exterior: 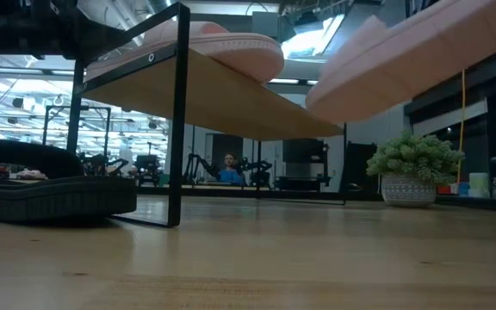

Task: Pick and place slides into the shelf
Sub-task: Put the pink slides on the shelf

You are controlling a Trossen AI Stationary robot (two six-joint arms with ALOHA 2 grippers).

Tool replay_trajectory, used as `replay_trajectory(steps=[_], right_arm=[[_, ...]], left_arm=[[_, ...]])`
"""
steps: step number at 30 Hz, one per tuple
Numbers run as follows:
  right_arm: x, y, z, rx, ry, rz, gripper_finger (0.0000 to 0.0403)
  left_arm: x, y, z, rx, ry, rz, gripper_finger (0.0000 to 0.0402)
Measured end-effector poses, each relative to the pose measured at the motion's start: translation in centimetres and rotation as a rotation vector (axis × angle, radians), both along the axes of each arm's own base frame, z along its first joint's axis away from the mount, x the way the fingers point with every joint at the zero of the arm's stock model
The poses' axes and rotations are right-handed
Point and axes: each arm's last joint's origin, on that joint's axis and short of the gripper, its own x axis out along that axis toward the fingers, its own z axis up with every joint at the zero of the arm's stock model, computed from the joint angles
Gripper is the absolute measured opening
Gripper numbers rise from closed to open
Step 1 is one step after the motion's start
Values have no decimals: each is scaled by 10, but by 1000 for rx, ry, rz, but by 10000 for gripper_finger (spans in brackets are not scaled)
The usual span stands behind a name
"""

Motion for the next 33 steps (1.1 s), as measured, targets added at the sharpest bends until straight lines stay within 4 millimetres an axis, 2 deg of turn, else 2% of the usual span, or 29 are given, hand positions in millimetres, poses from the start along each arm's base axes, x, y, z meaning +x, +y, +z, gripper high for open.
replay_trajectory(steps=[8, 13, 20, 27, 33], right_arm=[[-14, -10, 27, -86, -110, -41, 13], [-10, -14, 48, -217, -214, -142, 13], [16, -31, 57, -313, -286, -312, 13], [52, -59, 53, -375, -296, -478, 13], [75, -77, 51, -425, -319, -554, 13]], left_arm=[[0, 0, -1, 44, 19, -5, 0], [1, -1, 0, 124, 28, -3, 0], [5, -2, 2, 164, 19, 17, 0], [18, -4, 7, 230, -18, -27, 0], [29, -6, 9, 238, -54, -63, 0]])
